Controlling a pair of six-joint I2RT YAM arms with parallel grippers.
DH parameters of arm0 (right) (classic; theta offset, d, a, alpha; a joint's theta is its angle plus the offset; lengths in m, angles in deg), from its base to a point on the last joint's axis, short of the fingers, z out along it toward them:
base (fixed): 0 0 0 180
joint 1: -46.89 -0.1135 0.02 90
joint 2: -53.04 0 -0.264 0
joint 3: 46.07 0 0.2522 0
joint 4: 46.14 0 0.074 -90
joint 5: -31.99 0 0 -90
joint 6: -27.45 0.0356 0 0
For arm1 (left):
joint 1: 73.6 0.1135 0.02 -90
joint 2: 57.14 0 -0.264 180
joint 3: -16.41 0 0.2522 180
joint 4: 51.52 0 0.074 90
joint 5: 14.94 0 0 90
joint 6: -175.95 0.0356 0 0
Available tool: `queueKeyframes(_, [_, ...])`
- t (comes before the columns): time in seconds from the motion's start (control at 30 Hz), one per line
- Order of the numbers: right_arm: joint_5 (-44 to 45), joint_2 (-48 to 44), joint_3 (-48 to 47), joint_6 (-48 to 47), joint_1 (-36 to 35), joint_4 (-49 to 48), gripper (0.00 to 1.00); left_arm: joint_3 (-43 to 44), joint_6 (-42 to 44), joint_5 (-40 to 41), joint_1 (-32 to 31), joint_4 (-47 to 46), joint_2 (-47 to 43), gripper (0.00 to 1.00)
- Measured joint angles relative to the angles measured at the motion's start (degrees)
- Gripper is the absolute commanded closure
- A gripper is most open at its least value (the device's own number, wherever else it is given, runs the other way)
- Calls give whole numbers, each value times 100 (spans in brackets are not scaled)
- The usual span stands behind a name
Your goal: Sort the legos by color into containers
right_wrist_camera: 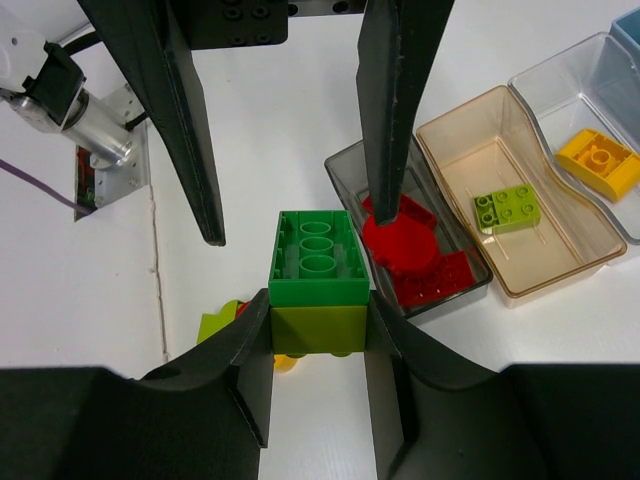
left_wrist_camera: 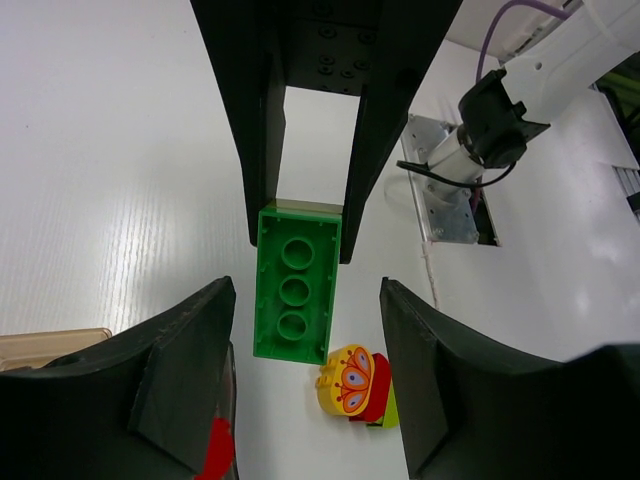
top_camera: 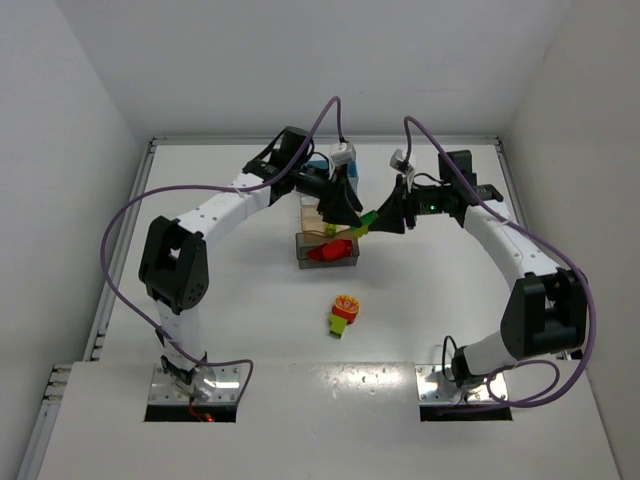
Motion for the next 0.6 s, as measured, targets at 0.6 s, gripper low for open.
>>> queueKeyframes(0.6, [-4, -2, -133, 9, -162, -44, 94, 24, -101, 179, -26, -22, 4, 42])
